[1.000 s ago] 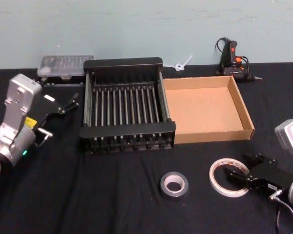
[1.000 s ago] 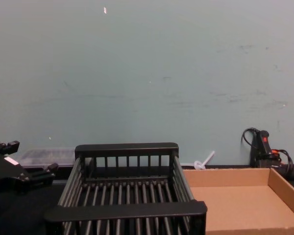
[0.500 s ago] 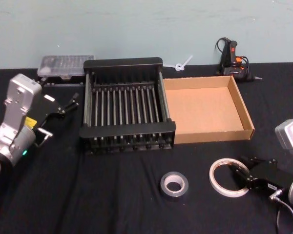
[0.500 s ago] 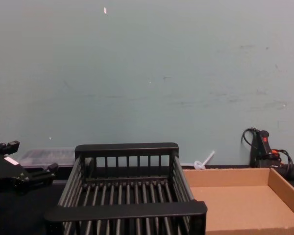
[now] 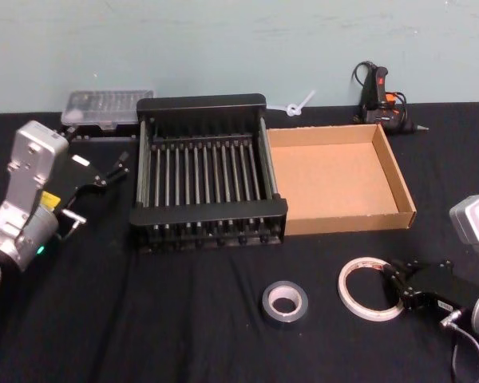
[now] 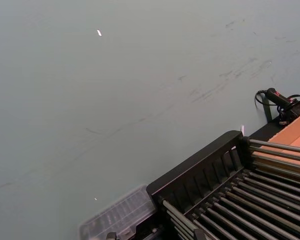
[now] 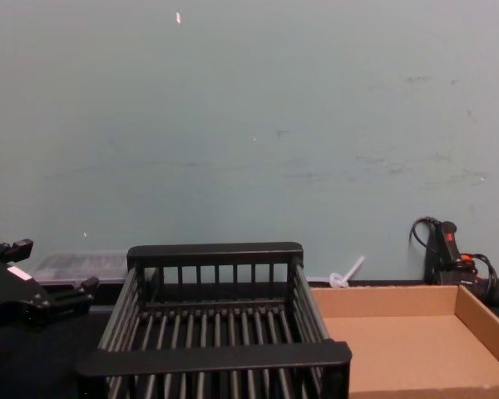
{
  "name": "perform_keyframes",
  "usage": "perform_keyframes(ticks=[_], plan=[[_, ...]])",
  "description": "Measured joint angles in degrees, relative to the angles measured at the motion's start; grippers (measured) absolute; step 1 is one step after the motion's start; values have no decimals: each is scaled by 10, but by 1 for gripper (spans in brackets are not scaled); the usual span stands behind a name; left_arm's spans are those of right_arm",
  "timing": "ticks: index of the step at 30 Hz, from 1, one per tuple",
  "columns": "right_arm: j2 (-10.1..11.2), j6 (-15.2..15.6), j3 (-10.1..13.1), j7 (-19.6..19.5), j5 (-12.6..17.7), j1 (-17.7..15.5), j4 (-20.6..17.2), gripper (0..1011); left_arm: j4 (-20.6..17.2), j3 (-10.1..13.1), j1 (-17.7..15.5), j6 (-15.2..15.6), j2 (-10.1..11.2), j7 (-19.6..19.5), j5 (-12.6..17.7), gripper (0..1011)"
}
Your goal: Pick up the white tape and place it into the black box , Pick up the silver tape and place it into the brown box.
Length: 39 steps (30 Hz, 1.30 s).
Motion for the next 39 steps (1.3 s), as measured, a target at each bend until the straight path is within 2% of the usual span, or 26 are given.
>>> perform_keyframes(ticks=[12,21,29,39], plan=[[1,-8,2,5,0,-1,-1,97,0,0,0,0,0,0,0,1001],[-3,-18,17,8,14,6,-15,97,0,0,0,0,0,0,0,1001],[-17,-21,19,-1,19,34,-20,97,0,0,0,0,0,0,0,1001],[-46,-19,-10,-7,4,97,-5,97,0,0,0,0,0,0,0,1001]])
